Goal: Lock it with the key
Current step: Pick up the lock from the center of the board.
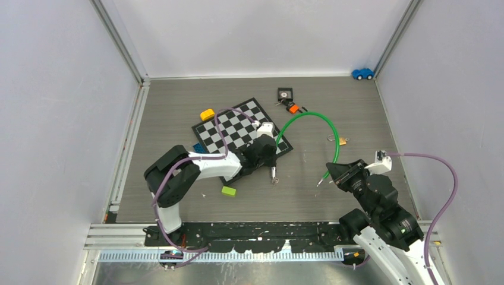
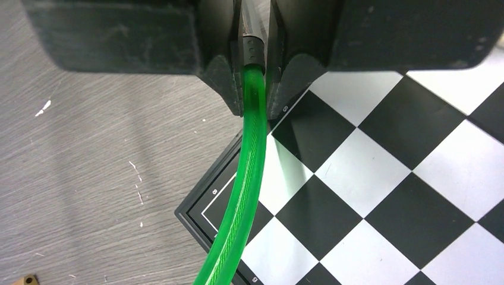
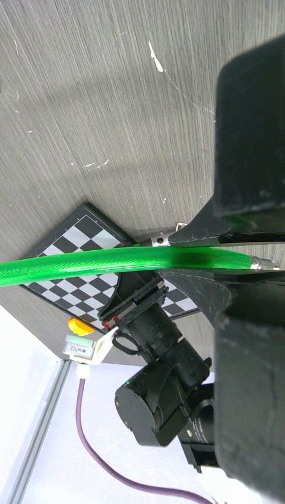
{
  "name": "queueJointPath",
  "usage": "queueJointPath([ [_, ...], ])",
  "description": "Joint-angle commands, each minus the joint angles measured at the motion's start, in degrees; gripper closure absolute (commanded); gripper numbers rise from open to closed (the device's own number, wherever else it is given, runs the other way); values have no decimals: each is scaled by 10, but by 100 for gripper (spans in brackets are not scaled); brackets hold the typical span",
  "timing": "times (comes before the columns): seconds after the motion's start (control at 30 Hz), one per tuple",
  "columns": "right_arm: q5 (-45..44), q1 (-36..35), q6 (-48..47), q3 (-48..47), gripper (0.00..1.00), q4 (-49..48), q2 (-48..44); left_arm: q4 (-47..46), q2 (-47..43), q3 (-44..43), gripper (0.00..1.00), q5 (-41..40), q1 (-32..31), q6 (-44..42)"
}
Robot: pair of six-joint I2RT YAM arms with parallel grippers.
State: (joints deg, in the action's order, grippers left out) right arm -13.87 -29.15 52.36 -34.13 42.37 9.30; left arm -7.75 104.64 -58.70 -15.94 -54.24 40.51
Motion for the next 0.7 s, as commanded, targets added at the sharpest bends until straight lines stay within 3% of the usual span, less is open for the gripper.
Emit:
queueJointPath([
  [0.0,7,-3,-20,-16,100,-59,7,-3,-82,0,100,4,-2,-13],
  [0.17,19,-4,-45,-11,100,-106,44,13,-156,3,100,-2,-2,-4],
  [0.3,48,-3,-35,6,100,-201,67,22,-219,13,100,-4,-3,14],
  [0.5,46,-3,3,27,99,-310,73,-65,-330,96,100,-39,-3,50],
  [0.67,39,-3,27,18,99,-331,97,-115,-383,137,100,-18,-3,48],
])
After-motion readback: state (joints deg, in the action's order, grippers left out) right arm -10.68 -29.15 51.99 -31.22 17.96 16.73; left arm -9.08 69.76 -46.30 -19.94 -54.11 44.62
